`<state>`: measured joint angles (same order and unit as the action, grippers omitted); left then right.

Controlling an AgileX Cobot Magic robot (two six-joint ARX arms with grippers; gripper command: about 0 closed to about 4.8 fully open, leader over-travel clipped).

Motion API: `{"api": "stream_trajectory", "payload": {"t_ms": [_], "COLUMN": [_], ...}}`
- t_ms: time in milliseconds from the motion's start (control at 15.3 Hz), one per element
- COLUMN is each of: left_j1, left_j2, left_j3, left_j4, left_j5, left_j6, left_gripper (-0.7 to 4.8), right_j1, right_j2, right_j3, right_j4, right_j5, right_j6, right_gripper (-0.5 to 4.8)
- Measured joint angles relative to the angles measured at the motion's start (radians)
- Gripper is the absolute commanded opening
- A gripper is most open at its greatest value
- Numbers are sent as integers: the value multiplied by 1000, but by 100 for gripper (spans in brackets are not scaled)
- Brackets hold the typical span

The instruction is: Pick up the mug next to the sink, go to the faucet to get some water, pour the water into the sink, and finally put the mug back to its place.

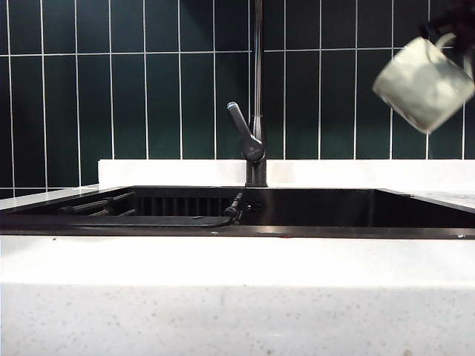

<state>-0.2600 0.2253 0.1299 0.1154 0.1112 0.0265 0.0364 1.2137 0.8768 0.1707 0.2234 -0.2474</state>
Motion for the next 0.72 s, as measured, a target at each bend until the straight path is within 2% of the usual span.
{"api": "stream_trajectory", "payload": {"t_ms": [196,458,719], "left_j1": [0,0,0], "left_j2": [0,0,0], "left_j3": [0,0,0], "left_j4": [0,0,-6], "left_j5": [0,0,0], "left_j6": [0,0,0], "left_gripper": [-3,-3,-3], "right_j1": [-85,-123,-130], "right_j2": [0,26,166], "right_j3": [-159,-275,-278], "right_j4": [156,365,520], "right_j5": [-18,-22,-10], "right_j6": [172,214,298], "right_gripper": [11,8,8]}}
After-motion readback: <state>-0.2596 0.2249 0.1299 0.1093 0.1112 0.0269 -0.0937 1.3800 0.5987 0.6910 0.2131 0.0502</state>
